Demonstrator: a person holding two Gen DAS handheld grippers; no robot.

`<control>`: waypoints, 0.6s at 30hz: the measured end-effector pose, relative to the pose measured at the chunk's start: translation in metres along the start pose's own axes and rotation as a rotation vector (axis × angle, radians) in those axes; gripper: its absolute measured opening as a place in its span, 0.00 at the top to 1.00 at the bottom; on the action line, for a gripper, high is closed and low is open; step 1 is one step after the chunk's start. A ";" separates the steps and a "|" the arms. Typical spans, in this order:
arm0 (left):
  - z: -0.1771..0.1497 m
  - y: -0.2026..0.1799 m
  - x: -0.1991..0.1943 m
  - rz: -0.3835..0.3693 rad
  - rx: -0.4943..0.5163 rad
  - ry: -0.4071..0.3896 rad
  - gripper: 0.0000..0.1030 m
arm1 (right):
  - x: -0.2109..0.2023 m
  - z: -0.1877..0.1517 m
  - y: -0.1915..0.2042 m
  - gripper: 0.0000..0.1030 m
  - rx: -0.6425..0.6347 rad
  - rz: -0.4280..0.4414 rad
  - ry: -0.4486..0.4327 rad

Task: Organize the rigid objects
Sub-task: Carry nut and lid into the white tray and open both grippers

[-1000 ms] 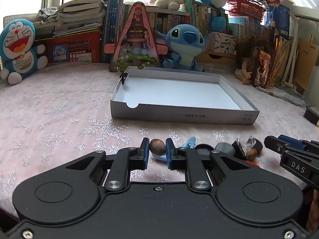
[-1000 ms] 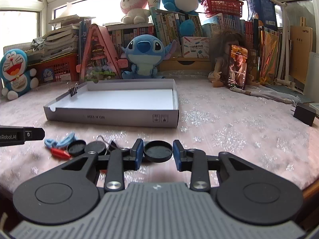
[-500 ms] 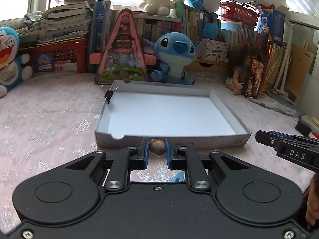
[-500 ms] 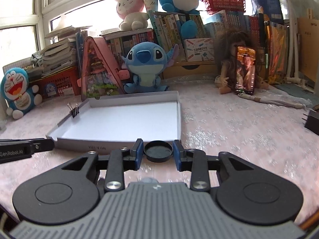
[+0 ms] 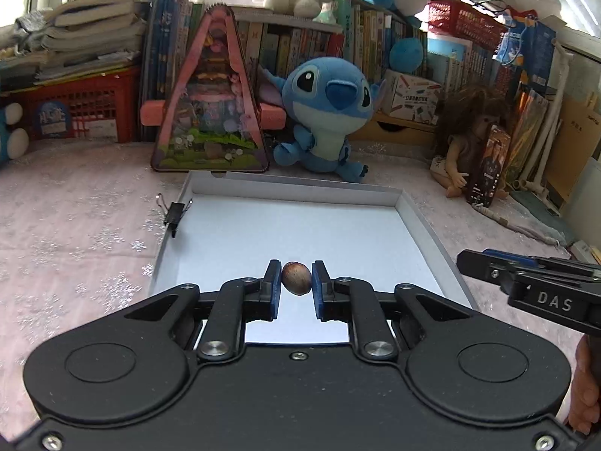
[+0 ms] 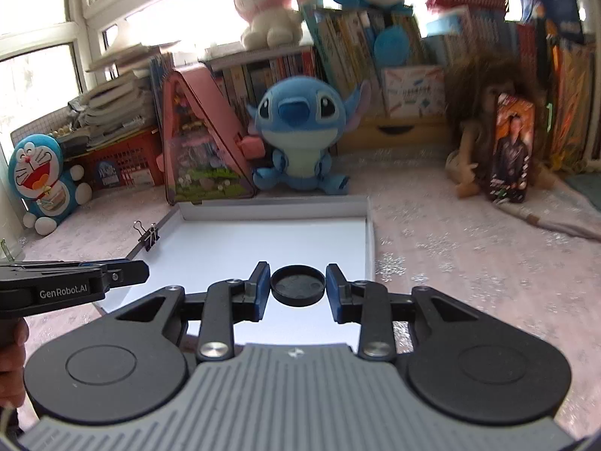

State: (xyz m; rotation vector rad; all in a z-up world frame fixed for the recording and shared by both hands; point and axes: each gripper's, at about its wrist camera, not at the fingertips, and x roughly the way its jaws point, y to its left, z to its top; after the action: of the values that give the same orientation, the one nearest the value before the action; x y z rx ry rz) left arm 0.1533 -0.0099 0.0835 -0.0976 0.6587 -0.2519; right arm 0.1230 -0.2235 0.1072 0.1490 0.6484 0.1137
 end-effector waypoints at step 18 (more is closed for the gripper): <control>-0.005 -0.012 0.074 0.046 0.022 0.073 0.85 | 0.083 -0.007 -0.018 0.64 0.065 0.045 0.085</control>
State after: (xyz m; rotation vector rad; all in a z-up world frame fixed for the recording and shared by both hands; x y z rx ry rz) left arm 0.2043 -0.0406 0.0374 -0.0525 0.7297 -0.2186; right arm 0.1861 -0.2280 0.0494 0.2223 0.7341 0.1429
